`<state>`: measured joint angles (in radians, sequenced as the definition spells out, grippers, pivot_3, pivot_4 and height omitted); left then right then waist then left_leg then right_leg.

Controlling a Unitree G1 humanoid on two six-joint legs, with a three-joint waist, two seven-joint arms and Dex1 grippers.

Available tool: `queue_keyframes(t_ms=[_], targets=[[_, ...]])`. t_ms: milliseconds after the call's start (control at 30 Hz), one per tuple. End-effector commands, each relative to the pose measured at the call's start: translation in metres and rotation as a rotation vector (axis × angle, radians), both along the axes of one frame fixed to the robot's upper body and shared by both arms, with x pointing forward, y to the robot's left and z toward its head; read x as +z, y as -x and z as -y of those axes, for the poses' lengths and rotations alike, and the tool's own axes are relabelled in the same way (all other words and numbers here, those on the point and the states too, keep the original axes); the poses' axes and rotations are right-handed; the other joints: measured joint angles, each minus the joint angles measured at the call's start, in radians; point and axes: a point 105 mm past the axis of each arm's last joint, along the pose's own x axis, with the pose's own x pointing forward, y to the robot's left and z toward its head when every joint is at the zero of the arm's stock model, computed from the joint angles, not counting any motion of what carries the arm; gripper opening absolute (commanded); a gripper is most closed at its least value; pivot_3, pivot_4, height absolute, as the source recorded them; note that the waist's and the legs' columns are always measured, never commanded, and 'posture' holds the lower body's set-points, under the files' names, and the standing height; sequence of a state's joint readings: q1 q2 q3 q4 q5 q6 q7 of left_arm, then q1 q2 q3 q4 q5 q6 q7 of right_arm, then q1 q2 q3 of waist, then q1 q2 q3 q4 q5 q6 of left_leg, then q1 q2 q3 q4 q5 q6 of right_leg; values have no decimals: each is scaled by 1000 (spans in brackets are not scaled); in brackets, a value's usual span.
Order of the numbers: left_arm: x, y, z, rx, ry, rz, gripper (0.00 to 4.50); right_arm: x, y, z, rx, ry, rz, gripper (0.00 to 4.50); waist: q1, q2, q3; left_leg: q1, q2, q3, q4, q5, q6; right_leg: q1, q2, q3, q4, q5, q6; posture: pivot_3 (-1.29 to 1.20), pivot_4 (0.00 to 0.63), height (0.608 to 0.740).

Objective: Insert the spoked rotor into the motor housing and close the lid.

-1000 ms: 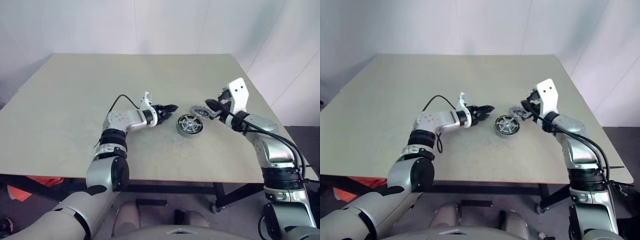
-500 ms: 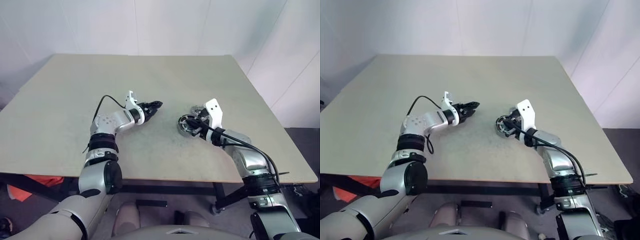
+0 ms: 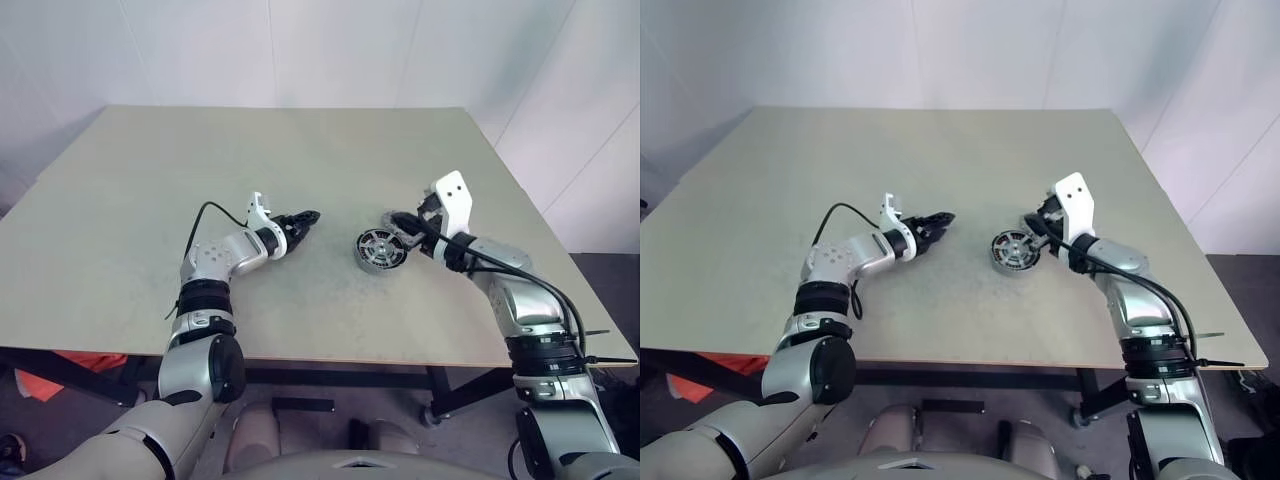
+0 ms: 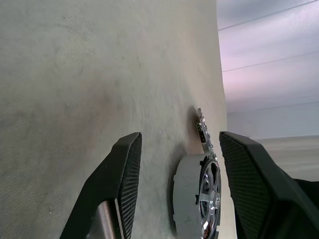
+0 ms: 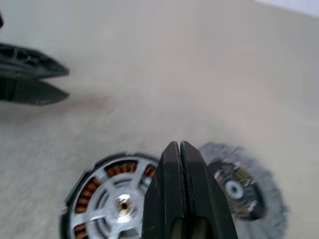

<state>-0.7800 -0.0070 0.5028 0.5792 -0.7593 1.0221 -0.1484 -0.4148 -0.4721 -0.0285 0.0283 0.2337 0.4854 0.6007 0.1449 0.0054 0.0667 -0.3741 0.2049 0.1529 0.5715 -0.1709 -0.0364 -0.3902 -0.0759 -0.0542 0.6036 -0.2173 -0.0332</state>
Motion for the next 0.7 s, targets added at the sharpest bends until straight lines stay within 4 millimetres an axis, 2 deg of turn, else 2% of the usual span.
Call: queue_keyframes(t_ms=[33, 67, 200, 267, 333, 400, 567, 600, 667, 700], targets=[[11, -3, -3, 9, -4, 53, 2629, -3, -1, 5, -16, 24, 2, 0, 0, 0, 0, 0, 0, 0, 0, 0, 0, 0, 0, 0, 0, 0, 0, 0, 0, 740], [11, -3, -3, 10, -5, 53, 2629, -9, 0, 5, -17, 31, -16, 0, 0, 0, 0, 0, 0, 0, 0, 0, 0, 0, 0, 0, 0, 0, 0, 0, 0, 740], [10, -5, -10, 35, -12, 55, 2629, -55, 15, -7, 6, 59, -149, 0, 1, 0, 0, 0, 0, 0, 0, 0, 1, 1, 0, 0, 0, 0, 0, 0, 0, 740], [11, -7, -14, 53, -12, 59, 2629, -69, 19, -11, 3, 89, -176, 0, -4, 0, 0, 0, 0, 0, 0, 0, 1, 1, 0, 0, 0, 0, 0, 0, 0, 740], [13, -9, -18, 67, -12, 66, 2629, -57, 14, -13, -10, 54, -139, 0, -12, 0, 0, 5, 0, 0, 0, -1, 1, 5, 0, 0, 0, 0, 0, 0, 0, 740], [13, -10, -19, 71, -13, 69, 2629, -36, 8, -11, -15, 20, -82, 0, -17, 0, 0, 7, 0, 0, 0, -1, 2, 6, 0, 0, 0, -5, 8, 0, 0, 740], [10, -9, -17, 71, -23, 66, 2629, 17, -1, -3, 3, 40, 105, 0, -18, 0, 0, 5, 0, 0, 0, -1, 1, 5, 0, 0, 0, -4, 7, 0, 0, 740], [10, -9, -17, 71, -23, 67, 2629, 26, -2, -3, 13, 49, 141, 0, -18, 0, 0, 4, 0, 0, 0, -1, 1, 4, 0, 0, 0, -1, 2, 0, 0, 740], [9, -9, -17, 68, -30, 71, 2629, 43, 1, -5, 82, 129, 206, 0, -18, 0, 0, 3, 0, 0, 0, -1, 1, 3, 0, 0, 0, -1, 1, 0, 0, 740], [9, -9, -17, 67, -33, 73, 2629, 44, 6, -7, 150, 204, 212, 0, -17, 0, 0, 3, 0, 0, 0, -1, 1, 3, 0, 0, 0, 0, 1, 0, 0, 740]])
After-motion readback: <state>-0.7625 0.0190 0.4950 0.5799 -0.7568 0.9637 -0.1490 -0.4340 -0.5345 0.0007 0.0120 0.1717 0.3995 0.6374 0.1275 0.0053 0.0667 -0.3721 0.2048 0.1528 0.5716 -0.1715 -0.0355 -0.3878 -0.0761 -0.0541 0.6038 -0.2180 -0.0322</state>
